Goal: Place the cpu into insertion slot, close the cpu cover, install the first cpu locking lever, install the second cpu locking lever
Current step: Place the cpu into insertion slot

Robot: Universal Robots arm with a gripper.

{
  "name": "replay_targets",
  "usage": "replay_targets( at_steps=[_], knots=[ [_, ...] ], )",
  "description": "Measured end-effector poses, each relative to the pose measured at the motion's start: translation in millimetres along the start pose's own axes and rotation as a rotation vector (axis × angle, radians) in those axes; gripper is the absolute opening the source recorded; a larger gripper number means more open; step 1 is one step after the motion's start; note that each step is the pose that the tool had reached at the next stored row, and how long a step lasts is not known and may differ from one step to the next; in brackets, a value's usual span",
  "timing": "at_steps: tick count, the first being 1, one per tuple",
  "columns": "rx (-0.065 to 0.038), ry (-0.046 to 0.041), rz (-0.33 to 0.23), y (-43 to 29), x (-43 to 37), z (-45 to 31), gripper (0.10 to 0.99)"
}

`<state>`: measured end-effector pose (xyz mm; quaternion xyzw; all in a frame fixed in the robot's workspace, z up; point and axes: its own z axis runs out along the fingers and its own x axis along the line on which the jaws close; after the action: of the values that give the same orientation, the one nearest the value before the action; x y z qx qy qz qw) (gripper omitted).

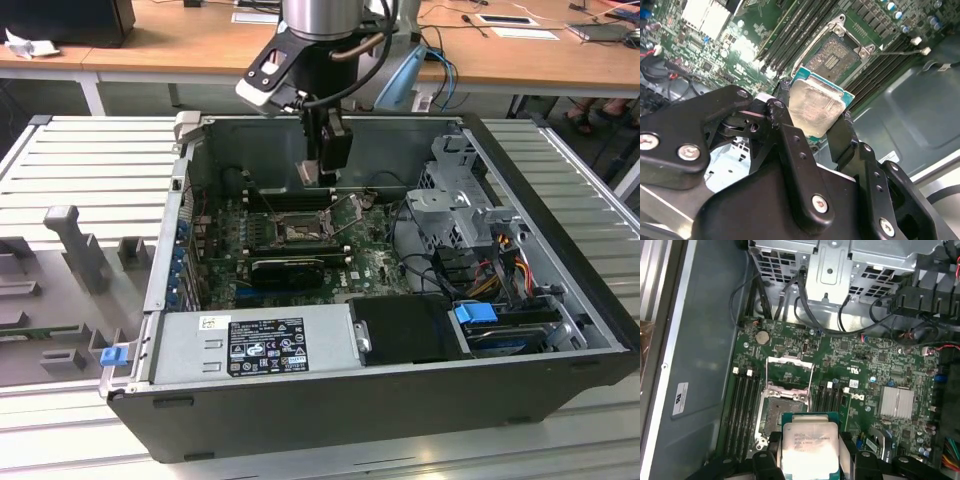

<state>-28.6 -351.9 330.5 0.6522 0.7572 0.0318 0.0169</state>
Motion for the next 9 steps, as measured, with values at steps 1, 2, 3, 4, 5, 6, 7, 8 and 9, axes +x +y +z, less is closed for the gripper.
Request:
replay_targets(
  at_steps=[1, 2, 3, 4, 5, 6, 7, 8, 9],
  knots=[
    [0.000, -0.0003, 0.001, -0.1, 0.0, 0.7, 0.541],
    [0.000, -0.0004, 0.003, -0.1, 0.0, 2.0, 0.541],
    [0.000, -0.0004, 0.003, -0.2, 0.0, 3.5, 0.541],
    [0.000, -0.0005, 0.003, -0.4, 0.0, 5.5, 0.541],
    [0.000, -0.0004, 0.003, -0.5, 0.0, 7.9, 0.541],
    [0.000, -0.0004, 0.003, -0.6, -0.1, 8.3, 0.541],
    [0.000, -0.0006, 0.003, -0.6, -0.1, 8.4, 0.541],
    [0.000, -0.0001, 0.003, -0.6, -0.1, 8.9, 0.541],
    [0.000, -0.0001, 0.003, -0.7, -0.1, 9.3, 0.541]
  ],
)
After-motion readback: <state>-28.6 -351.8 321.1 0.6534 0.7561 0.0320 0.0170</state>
